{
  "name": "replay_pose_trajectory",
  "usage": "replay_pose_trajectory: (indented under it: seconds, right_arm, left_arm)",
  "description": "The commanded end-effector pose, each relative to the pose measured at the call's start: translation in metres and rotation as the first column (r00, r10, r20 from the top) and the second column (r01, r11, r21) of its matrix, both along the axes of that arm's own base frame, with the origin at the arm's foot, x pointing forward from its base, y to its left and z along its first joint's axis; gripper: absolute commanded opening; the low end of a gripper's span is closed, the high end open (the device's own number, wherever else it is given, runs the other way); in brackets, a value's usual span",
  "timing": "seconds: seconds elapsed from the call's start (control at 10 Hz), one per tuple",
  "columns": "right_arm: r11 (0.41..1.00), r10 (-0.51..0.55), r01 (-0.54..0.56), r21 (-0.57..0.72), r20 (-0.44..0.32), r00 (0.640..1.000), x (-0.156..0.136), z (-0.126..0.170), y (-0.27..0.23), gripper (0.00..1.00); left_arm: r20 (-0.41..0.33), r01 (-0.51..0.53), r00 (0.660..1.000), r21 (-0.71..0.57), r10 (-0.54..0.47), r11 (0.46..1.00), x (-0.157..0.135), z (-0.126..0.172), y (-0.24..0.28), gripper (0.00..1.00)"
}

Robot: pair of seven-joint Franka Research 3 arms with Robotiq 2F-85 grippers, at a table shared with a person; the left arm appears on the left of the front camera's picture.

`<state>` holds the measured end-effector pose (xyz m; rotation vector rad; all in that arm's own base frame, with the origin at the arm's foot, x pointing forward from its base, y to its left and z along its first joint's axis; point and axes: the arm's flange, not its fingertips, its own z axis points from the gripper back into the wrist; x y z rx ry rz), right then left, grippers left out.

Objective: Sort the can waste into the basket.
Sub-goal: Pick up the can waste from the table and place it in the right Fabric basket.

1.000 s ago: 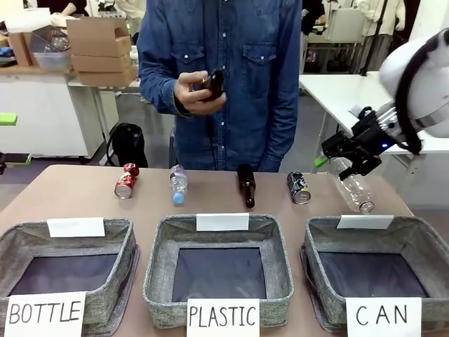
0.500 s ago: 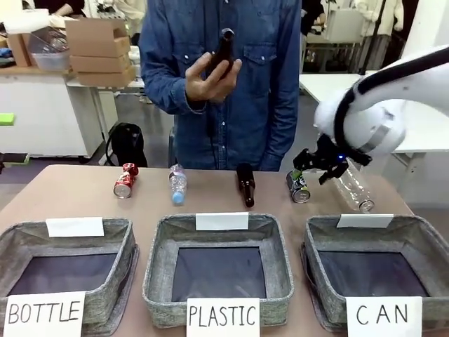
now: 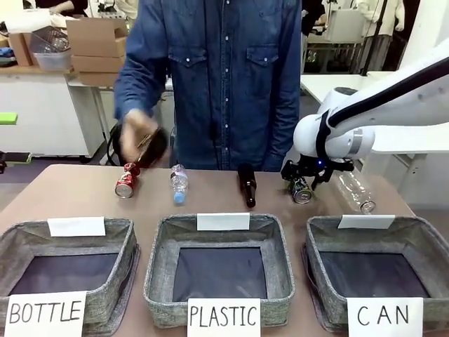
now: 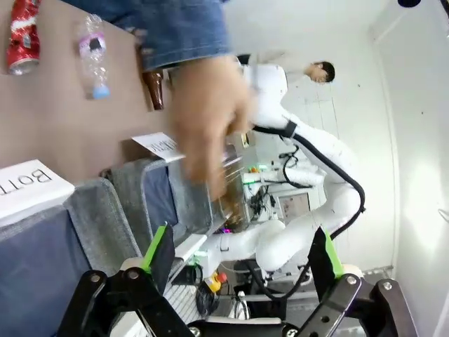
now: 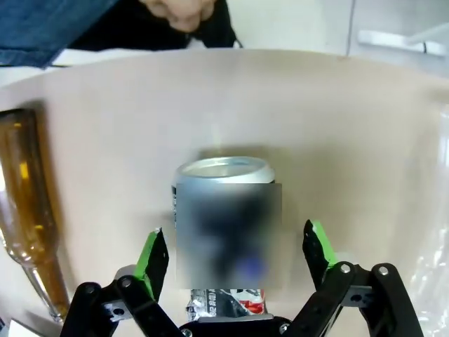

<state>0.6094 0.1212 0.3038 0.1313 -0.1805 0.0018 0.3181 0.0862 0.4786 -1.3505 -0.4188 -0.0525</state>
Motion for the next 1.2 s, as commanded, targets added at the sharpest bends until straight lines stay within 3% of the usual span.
replay_pose_trajectory:
  seconds: [0.0,0.1,0.2,0.3,0.4,0.7,0.8,0.9,1.0,1.1]
  right_arm:
    - [0.999,-0.024,0.024,-0.029,-0.018,1.0,0.003,0.003,0.003,1.0]
    - [0.999,-0.035,0.034,-0.037,-0.019,0.999,0.002,0.002,0.002,1.0]
    - [0.999,-0.034,0.034,-0.034,-0.022,0.999,0.002,0.001,0.001,1.0]
    - [0.999,-0.028,0.027,-0.038,-0.026,0.999,0.005,-0.002,0.004,1.0]
    - [0.999,-0.023,0.022,-0.036,-0.023,0.999,0.006,-0.003,0.007,1.0]
    - [0.999,-0.029,0.028,-0.034,-0.019,0.999,0.005,-0.002,0.009,1.0]
    - [0.999,-0.024,0.024,-0.043,-0.012,1.0,0.004,0.0,0.007,0.41]
    - [0.998,-0.019,0.019,-0.053,-0.014,1.0,0.002,0.001,0.007,0.41]
    - [0.998,-0.024,0.023,-0.057,-0.011,1.0,0.001,0.002,0.006,0.0]
    - [0.998,-0.028,0.027,-0.063,-0.011,1.0,0.002,0.002,0.006,0.0]
  left_arm:
    - [-0.011,0.119,0.993,-0.103,-0.121,0.988,-0.02,0.028,0.01,1.0]
    - [0.148,0.204,0.971,-0.099,-0.188,0.974,-0.059,0.066,0.024,1.0]
    - [0.192,0.202,0.962,-0.015,-0.195,0.979,-0.096,0.096,0.041,1.0]
    - [0.208,0.062,0.975,0.067,-0.074,0.996,-0.121,0.113,0.055,1.0]
    - [0.123,0.182,0.977,-0.051,-0.175,0.982,-0.059,0.064,0.016,1.0]
    - [0.123,0.182,0.977,-0.051,-0.175,0.982,-0.059,0.064,0.016,1.0]
    - [0.123,0.182,0.977,-0.051,-0.175,0.982,-0.059,0.064,0.016,1.0]
    - [0.123,0.182,0.977,-0.051,-0.175,0.982,-0.059,0.064,0.016,1.0]
    - [0.123,0.182,0.977,-0.051,-0.175,0.982,-0.059,0.064,0.016,1.0]
    - [0.123,0.182,0.977,-0.051,-0.175,0.982,-0.059,0.064,0.016,1.0]
